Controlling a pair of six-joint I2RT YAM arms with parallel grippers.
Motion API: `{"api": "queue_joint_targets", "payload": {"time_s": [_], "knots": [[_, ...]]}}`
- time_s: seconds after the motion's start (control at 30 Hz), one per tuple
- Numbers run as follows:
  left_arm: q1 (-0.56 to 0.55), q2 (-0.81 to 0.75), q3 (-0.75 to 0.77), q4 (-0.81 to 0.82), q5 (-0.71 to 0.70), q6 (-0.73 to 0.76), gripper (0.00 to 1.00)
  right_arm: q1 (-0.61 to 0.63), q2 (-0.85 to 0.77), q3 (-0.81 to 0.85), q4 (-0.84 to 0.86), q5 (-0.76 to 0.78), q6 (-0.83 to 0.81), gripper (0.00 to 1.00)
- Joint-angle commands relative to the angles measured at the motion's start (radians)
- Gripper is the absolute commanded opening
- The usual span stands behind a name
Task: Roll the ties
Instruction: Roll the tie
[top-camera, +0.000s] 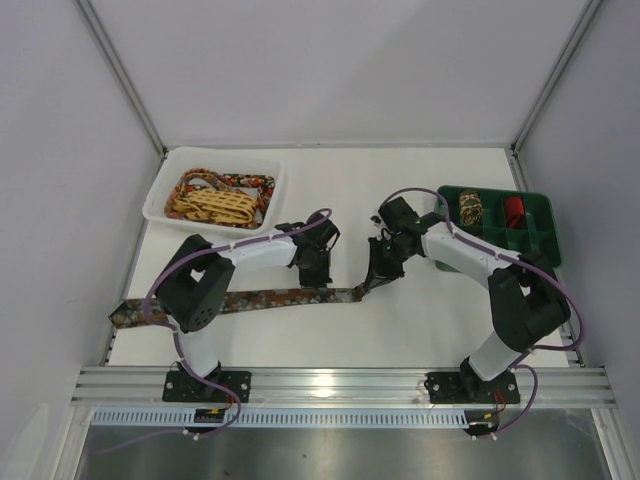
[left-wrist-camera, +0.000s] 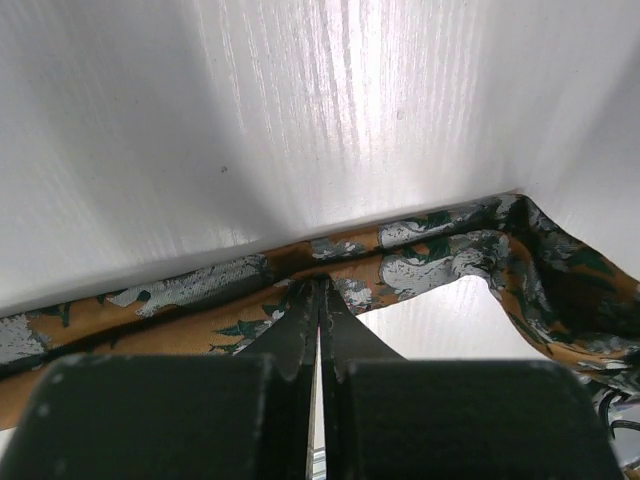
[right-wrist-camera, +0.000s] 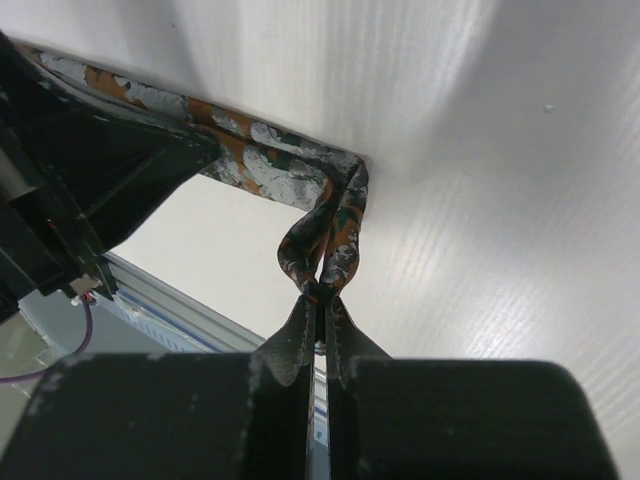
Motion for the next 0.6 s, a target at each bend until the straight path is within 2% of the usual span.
{"api": "queue_joint_targets", "payload": {"time_s": [0.0,0.3,0.57], "knots": [[0.001,-0.019,-0.014,0.036,-0.005,0.02,0.01,0.033,0.03,0.058,0.0,0.01,0.036,0.0],[0.001,-0.016,-0.043,0.051,-0.006,0.017,0.0,0.11,0.124,0.131,0.014,0.008,0.085,0.0],[0.001,-0.024,-0.061,0.068,0.017,0.014,0.01,0.114,0.205,0.14,0.088,-0.008,0.1,0.03]]}}
